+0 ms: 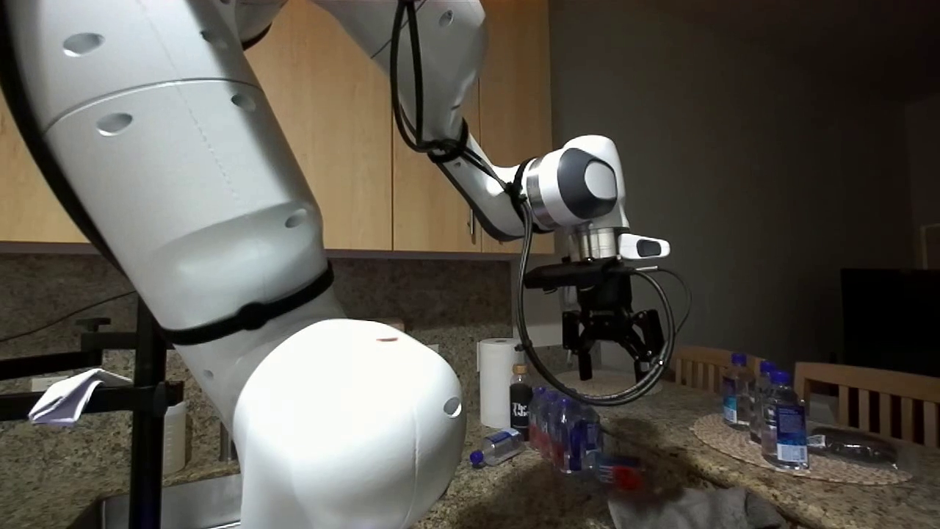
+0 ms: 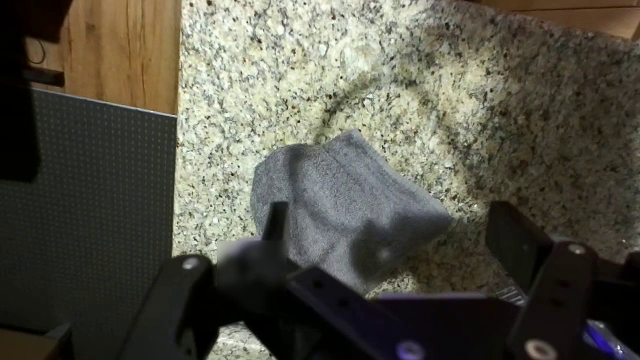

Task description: Move the cloth

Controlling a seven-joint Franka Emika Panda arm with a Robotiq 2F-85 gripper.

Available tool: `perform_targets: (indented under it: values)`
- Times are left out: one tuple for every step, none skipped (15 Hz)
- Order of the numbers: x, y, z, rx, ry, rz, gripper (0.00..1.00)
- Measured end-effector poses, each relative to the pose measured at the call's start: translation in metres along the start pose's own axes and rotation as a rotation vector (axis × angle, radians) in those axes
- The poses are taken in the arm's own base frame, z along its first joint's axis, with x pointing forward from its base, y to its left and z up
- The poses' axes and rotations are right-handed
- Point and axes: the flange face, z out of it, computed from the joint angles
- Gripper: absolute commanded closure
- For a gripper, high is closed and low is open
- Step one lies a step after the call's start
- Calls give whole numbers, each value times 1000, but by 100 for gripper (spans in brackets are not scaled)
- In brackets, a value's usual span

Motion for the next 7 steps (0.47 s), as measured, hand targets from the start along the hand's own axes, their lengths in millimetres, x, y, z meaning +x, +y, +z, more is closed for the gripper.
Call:
perform_targets:
  values:
    - [0,-1,0,-1,-1,-2,0]
    - [0,-2,1,-2,-2,-5,0]
    - [0,-3,1,-3,-2,-6,0]
    - [0,-3,1,-3,-2,-6,0]
    - [0,-3,1,-3,-3,-6,0]
    - [0,-3,1,-3,-3,-6,0]
    - [0,-3,1,-3,-3,-6,0]
